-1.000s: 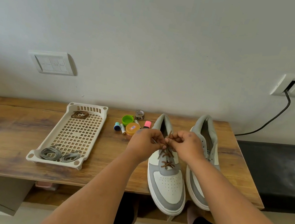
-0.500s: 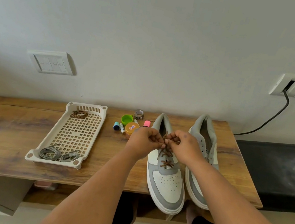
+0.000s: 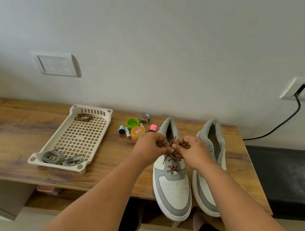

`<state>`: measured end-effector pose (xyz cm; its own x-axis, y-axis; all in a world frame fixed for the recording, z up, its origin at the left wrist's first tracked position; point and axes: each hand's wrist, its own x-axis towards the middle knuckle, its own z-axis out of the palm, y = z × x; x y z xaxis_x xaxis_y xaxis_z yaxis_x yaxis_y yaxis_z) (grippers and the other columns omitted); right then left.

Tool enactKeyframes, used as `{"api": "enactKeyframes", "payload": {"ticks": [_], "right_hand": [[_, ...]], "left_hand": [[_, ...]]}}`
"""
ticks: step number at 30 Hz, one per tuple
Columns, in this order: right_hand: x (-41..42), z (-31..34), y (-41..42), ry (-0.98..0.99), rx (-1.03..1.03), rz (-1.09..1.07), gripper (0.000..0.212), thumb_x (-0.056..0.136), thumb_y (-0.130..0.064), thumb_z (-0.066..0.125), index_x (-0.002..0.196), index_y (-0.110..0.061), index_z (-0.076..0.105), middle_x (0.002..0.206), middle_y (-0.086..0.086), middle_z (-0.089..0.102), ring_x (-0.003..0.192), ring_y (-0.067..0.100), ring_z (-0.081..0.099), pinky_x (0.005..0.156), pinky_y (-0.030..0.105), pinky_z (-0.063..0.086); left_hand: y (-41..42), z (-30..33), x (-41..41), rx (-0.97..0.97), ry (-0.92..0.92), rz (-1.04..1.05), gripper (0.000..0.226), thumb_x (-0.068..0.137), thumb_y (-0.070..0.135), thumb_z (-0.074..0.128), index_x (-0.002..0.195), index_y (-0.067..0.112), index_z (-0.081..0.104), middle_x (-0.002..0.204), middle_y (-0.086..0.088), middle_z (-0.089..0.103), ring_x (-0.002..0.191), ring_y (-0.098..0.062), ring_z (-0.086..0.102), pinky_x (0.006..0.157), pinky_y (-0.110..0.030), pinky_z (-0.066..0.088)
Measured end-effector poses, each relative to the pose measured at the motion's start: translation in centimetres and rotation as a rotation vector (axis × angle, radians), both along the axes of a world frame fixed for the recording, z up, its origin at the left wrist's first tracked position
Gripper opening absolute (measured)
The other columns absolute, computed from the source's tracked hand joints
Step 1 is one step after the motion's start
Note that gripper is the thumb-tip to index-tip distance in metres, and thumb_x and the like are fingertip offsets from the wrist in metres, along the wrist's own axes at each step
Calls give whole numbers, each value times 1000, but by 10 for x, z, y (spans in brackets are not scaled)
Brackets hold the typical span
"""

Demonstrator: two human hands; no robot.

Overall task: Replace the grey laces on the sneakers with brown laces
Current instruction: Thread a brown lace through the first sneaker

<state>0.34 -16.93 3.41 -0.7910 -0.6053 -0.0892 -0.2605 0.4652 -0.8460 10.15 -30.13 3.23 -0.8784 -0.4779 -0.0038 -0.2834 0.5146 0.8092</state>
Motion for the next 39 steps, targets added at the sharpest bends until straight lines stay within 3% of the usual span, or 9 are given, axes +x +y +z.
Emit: {"api": "enactKeyframes", "payload": {"ticks": [8,15,20,29,35,39], "right_hand": [[4,0,-1,-289,-116,-81,7,89,-11,71,95,-8,69,85,7,72,78,18,71,74,28,60],[2,1,-2,-150,-95,-68,10,85,-9,74,87,-17,69,80,8,74,74,18,73,70,28,61],[0,-1,-2,-146,-60,-66,7,85,-12,75,87,-16,70,81,8,74,76,19,74,72,28,61],[1,3,1,-270,-44,-32,4,85,-10,74,89,-11,71,86,9,74,84,20,73,78,29,60],[6,5,2,-372,-116,-67,7,86,-9,72,92,-9,71,88,10,74,82,18,72,71,24,59],[6,6,-2,-226,-81,-98,5,86,-12,73,89,-13,70,83,9,75,76,20,74,71,31,61]], "left_hand": [[-2,3,2,66,-60,-27,20,71,14,88,75,15,68,75,0,72,69,-5,66,70,-19,56],[4,1,-1,50,-117,5,23,76,20,84,64,17,65,65,0,70,73,-17,73,78,-34,60],[6,-4,-2,142,-110,47,18,76,20,85,73,8,72,71,-9,73,74,-21,73,80,-41,61],[9,-5,1,121,-84,70,20,78,25,83,79,9,73,71,-5,73,68,-13,71,77,-35,61],[6,0,0,99,-110,43,21,73,21,87,77,9,71,75,-5,74,74,-16,73,78,-34,61],[-1,3,0,76,-165,-3,12,78,12,82,83,8,73,80,-7,75,79,-17,73,82,-37,60]]}}
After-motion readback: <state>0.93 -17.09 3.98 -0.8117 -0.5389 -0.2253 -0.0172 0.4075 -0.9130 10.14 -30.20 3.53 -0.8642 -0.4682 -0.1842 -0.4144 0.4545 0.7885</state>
